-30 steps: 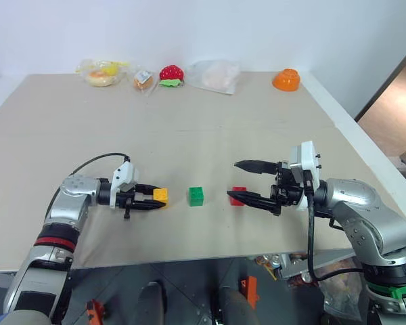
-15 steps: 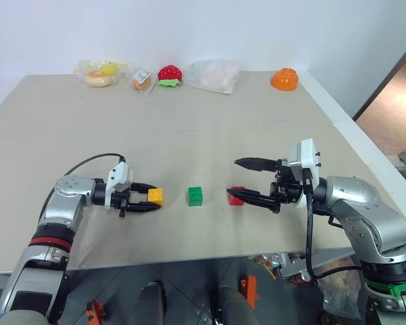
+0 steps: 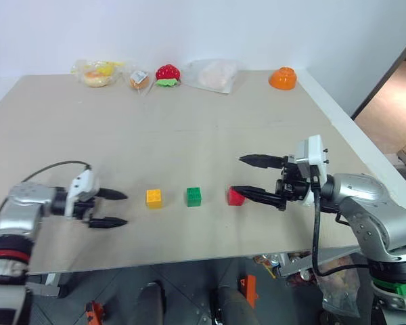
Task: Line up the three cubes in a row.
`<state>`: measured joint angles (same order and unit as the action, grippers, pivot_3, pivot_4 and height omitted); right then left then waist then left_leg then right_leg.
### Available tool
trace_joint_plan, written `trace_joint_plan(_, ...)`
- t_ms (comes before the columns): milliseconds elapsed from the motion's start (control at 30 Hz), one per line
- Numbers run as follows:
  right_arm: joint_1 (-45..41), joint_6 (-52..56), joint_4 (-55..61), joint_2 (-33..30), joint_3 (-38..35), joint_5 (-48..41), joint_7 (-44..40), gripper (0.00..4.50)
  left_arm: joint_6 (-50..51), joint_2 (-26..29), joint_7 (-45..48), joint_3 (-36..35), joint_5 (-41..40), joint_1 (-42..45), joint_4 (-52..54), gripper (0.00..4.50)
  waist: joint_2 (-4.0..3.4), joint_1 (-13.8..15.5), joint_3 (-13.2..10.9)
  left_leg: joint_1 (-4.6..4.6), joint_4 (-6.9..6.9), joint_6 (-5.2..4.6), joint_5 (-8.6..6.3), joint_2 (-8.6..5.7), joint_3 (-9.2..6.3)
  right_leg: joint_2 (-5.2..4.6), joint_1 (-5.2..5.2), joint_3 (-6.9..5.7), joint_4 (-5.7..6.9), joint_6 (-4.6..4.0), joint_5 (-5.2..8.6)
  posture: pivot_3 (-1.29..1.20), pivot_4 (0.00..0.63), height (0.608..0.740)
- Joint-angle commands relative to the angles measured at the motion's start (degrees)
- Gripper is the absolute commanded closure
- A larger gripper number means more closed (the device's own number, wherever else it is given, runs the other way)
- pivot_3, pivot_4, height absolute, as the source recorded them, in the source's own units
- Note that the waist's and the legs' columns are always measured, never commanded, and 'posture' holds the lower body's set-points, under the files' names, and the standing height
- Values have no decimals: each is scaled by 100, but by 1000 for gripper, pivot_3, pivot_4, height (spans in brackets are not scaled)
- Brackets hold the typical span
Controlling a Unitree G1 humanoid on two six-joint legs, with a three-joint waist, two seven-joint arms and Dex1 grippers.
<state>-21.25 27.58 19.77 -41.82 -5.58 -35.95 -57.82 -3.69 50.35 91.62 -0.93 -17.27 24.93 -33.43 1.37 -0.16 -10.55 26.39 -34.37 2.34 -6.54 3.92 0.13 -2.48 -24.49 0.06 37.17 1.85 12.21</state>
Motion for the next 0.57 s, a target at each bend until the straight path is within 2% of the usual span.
trace_joint_plan(33, 156, -47, -86, -180, -379, -17, 11, 693, 599, 266, -559, -572, -192, -153, 40, 463, -1, 23, -1, 0, 0, 3, -2, 0, 3, -5, -1, -2, 0, 0, 0, 0, 150, 740)
trace_joint_plan(133, 695, -121, -356, -335, -703, 94, -18, 693, 1442, 281, -1461, -1127, -445, -419, 560, 463, 11, 70, 6, 2, -3, 10, -6, -1, 6, -28, -17, -26, -4, 4, 4, 0, 150, 740)
trace_joint_plan(300, 1430, -417, -766, -406, -933, 408, 35, 693, 2840, 50, -2308, -1640, -1077, -892, 1918, 463, 13, 71, 8, 4, -2, 10, -9, -7, 62, -78, 9, -42, -8, 19, 13, 0, 150, 740)
trace_joint_plan(433, 1409, -381, -590, -227, -981, 291, 301, 693, 3146, -261, -2916, -1960, -1349, -1023, 2394, 463, 12, 40, 8, -2, -2, 7, -10, -4, 74, -73, 6, -41, -7, 23, 12, 0, 150, 740)
trace_joint_plan(567, 1333, -346, -497, -141, -831, 320, 392, 693, 3438, -420, -3277, -1931, -1438, -1180, 2826, 463, 13, 17, 8, -10, -1, 6, -10, 3, 69, -60, 7, -41, -6, 22, 11, 0, 150, 740)
